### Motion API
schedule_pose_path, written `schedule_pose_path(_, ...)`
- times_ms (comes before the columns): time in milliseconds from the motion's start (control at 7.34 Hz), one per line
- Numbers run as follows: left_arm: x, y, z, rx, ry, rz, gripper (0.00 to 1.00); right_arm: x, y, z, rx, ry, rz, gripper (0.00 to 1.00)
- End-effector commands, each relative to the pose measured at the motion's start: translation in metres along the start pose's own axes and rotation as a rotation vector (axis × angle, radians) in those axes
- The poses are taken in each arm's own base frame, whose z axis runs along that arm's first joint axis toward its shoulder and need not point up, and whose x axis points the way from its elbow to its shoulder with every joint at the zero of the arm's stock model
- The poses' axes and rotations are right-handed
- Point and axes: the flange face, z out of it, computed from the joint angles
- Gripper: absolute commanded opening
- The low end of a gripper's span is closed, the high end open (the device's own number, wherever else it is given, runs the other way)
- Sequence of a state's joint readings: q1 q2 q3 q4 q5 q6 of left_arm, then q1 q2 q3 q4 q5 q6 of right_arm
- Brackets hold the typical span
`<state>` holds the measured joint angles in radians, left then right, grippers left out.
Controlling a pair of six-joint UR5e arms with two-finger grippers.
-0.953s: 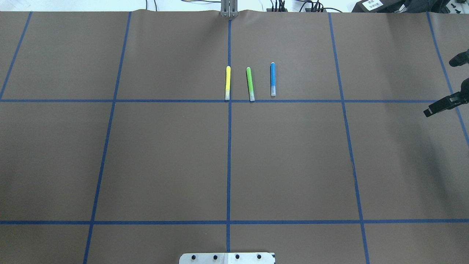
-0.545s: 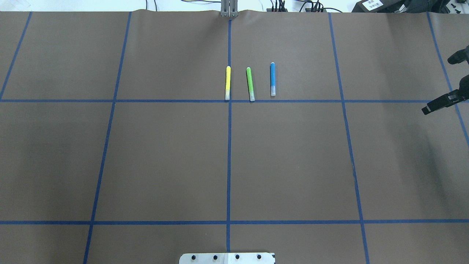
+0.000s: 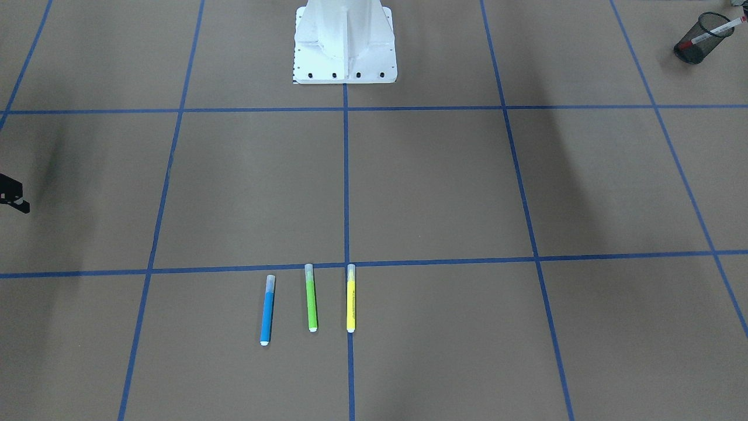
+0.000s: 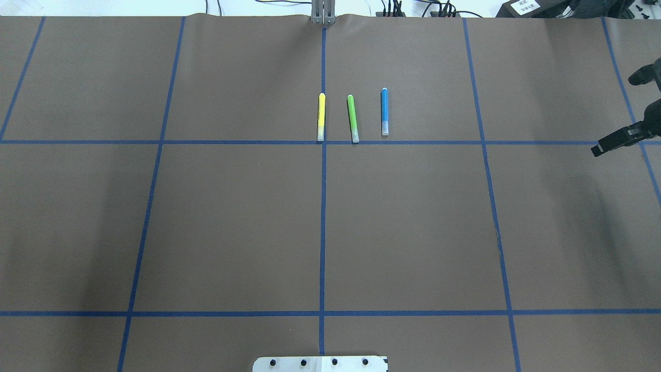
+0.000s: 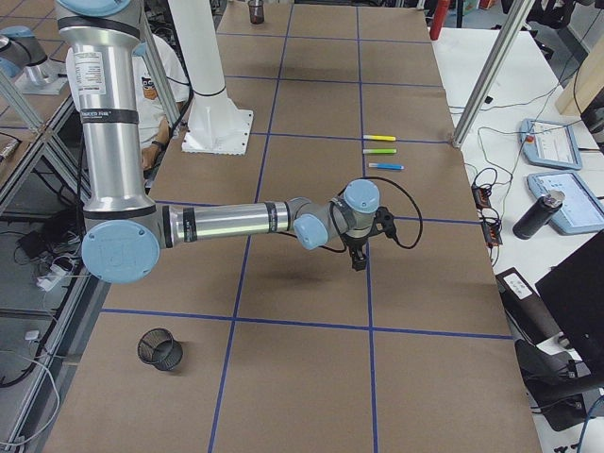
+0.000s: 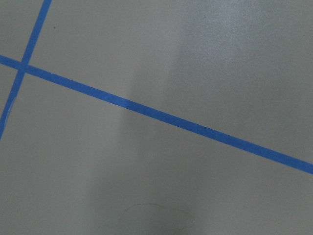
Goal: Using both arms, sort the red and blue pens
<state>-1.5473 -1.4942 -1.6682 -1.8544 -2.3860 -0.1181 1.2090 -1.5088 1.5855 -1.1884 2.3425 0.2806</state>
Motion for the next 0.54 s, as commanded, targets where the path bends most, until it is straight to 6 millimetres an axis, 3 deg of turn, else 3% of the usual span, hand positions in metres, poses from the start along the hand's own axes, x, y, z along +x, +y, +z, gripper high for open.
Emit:
schedule_pose_path(0, 0.064, -0.066, 0.008, -0.072, 0.038, 0.008, 0.83, -0.034, -0.031, 0.002, 0.026, 0.007, 0.107, 1.00)
schedule_pose_path(136, 0.089, -0.085, 0.019, -0.111, 0.043, 0.022, 0.84, -0.073, -0.058, 0.011, 0.043, 0.017, 0.117, 1.00)
schedule_pose_path(272, 0.095, -0.088, 0.019, -0.111, 0.049, 0.031, 0.85, -0.115, -0.088, 0.017, 0.067, 0.015, 0.157, 1.00)
schedule_pose_path(409, 0.098, -0.088, 0.018, -0.113, 0.075, 0.032, 0.88, -0.171, -0.123, 0.028, 0.073, -0.009, 0.214, 1.00)
